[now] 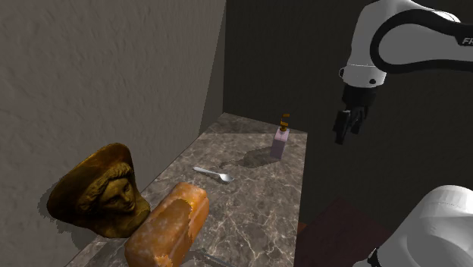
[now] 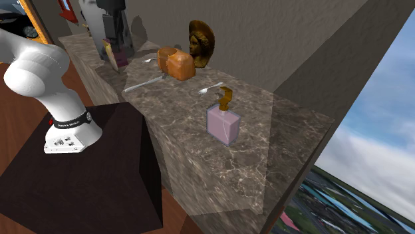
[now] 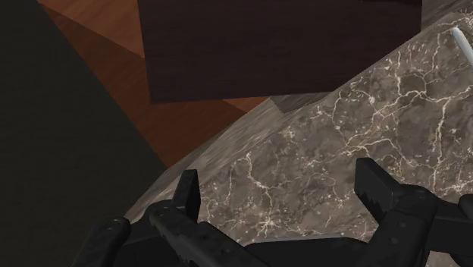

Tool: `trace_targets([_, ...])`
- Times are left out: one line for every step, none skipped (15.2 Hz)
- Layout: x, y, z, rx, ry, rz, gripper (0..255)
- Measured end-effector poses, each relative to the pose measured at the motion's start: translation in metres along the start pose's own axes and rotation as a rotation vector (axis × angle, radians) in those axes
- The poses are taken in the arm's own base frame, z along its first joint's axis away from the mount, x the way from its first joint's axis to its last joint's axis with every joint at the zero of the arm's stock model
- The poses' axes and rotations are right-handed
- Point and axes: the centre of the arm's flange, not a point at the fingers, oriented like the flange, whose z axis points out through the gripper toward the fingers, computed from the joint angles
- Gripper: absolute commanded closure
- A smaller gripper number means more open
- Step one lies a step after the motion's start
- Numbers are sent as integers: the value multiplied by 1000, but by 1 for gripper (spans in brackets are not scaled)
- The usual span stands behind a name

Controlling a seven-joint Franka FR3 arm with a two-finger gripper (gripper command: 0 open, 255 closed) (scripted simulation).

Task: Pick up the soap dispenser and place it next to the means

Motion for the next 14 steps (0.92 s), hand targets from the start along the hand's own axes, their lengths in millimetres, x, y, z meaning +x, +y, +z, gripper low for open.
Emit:
trace_targets([0,0,0,0,0,0,0])
trace_targets([7,4,1,1,-2,2,0])
trace_targets([16,6,1,3,-5,4,0])
trace_targets([30,11,2,5,-9,6,0])
trace_targets([41,14,4,7,-13,9,0])
trace_targets([51,21,6,10,-18,13,0])
trace_targets([68,24,9,12,-21,16,0])
trace_targets([79,29,7,15,-26,19,0])
trace_targets([89,32,11,17,-31,22,0])
trace_targets([103,39,13,19,-34,25,0])
trace_targets([116,41,17,22,-39,29,0])
trace_targets([131,46,18,24,-43,32,0])
trace_targets([143,53,19,26,-48,35,0])
trace_targets([159,59,21,28,-51,38,0])
